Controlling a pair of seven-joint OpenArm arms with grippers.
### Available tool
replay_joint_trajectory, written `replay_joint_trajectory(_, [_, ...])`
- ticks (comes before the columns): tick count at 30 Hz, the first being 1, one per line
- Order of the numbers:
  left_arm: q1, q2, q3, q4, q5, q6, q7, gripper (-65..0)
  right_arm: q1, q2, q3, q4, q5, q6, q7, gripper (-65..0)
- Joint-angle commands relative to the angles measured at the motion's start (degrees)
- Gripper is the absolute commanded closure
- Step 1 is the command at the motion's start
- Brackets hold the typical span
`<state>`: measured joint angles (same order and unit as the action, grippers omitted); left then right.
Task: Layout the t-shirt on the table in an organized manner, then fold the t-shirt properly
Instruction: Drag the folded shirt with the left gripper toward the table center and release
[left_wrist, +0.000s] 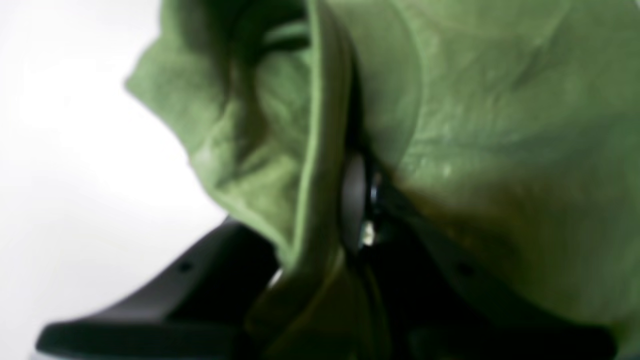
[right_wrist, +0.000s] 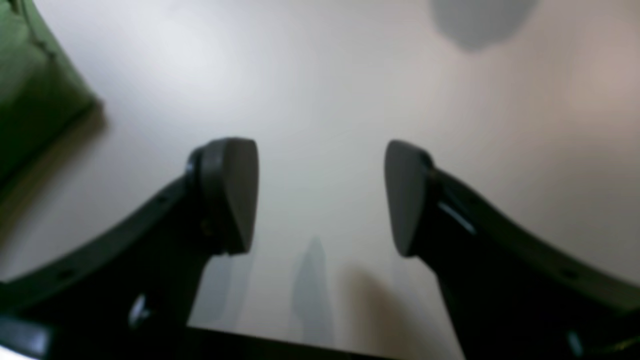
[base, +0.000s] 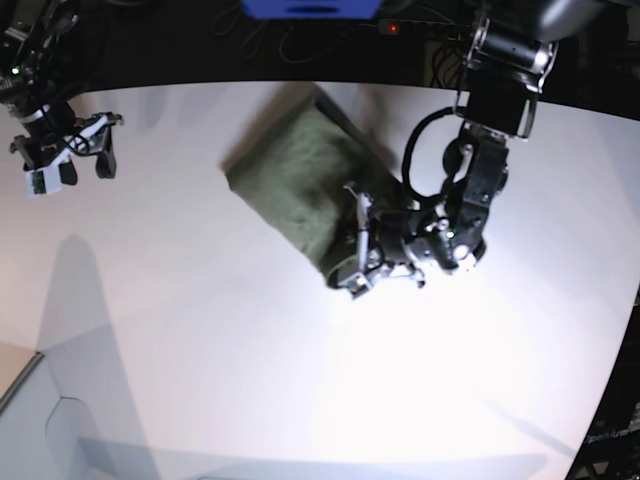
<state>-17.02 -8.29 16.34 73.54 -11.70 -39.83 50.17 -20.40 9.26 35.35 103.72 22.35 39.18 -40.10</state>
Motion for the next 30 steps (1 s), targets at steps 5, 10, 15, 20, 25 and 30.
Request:
replay_joint_trajectory(5, [-7.91,1.22,14.65,-3.87,3.66,-0.17,-8.02,-0.4,-1.35,-1.83,5.22,1.03,0.90,0.82,1.37,-40.2])
replay_joint_trajectory(10, [-12.22,5.09,25.29,-8.35,9.37,-0.17,-13.65,-0.4,-2.32,-3.59,8.03,1.11,0.82,0.82,1.37,-40.2])
replay_joint_trajectory(15, [-12.83,7.11,30.48,-8.88,18.34,-0.17,-17.07,-0.4,-3.11,-4.82,11.11,1.11,0.82,0.82,1.37,-40.2])
replay_joint_trajectory(20, [-12.83,8.34,31.35,-8.97,26.25,-0.17,-17.69,-0.4,-4.34,-5.87,11.20,1.20,0.82,0.82,1.64,-40.2])
replay_joint_trajectory(25, [-12.83,8.43,33.20,-8.97,26.96,-0.17,-17.69,-0.9,-5.14,-6.49,11.20,2.34,0.73,0.82,1.46,-40.2])
replay_joint_trajectory(30, [-12.83,8.43,33.02,-8.88,26.96,-0.17,-17.34,-10.9,-5.49,-6.93,11.20,3.93,0.64,0.82,1.37,-40.2])
